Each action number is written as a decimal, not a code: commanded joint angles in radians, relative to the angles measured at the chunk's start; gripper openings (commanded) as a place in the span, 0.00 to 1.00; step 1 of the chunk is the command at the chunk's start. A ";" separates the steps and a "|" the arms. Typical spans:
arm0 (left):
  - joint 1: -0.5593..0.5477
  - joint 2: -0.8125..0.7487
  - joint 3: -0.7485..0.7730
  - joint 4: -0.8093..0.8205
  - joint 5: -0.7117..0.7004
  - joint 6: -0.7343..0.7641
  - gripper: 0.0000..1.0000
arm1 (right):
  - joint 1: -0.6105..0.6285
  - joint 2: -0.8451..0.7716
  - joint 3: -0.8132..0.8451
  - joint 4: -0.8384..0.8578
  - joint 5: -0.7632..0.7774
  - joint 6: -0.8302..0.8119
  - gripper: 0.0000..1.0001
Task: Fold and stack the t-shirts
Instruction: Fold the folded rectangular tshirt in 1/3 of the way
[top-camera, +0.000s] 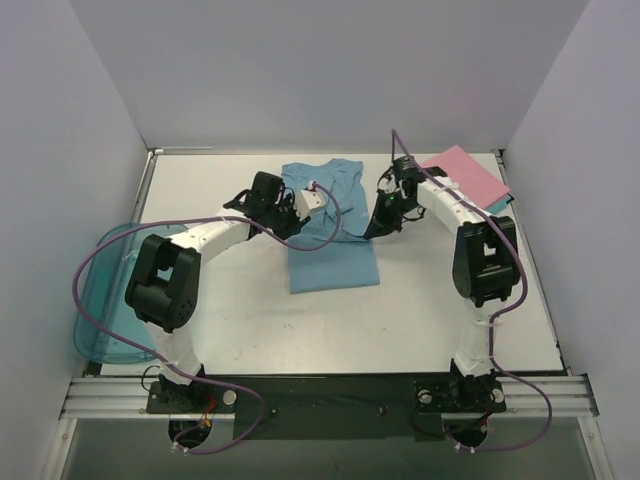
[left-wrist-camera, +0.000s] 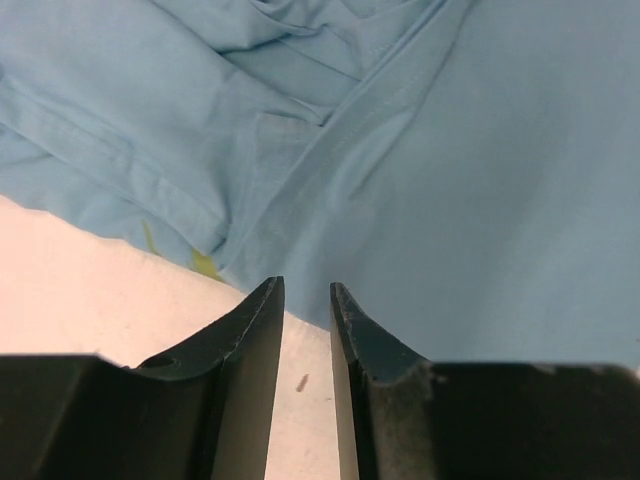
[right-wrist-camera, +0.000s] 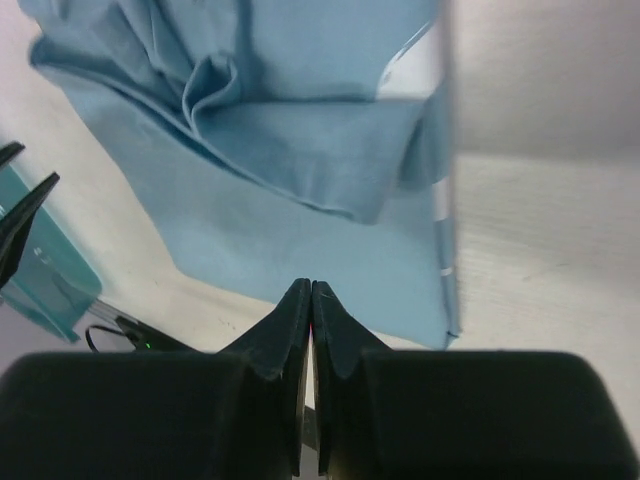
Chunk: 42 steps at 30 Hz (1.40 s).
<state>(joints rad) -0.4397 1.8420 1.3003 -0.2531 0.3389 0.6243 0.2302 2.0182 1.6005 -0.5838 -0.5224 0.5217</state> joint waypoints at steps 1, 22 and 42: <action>-0.010 -0.061 -0.027 -0.035 0.037 -0.066 0.35 | 0.080 0.037 -0.028 -0.077 -0.033 -0.014 0.00; -0.034 -0.150 -0.087 -0.145 0.084 0.069 0.45 | 0.008 0.336 0.594 -0.139 0.283 -0.003 0.00; -0.054 -0.010 -0.032 0.162 0.167 -0.273 0.24 | 0.054 0.129 0.059 0.278 -0.122 0.077 0.00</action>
<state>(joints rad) -0.4740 1.7969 1.2140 -0.2142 0.3988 0.5327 0.2893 2.0495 1.5890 -0.4397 -0.5320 0.4900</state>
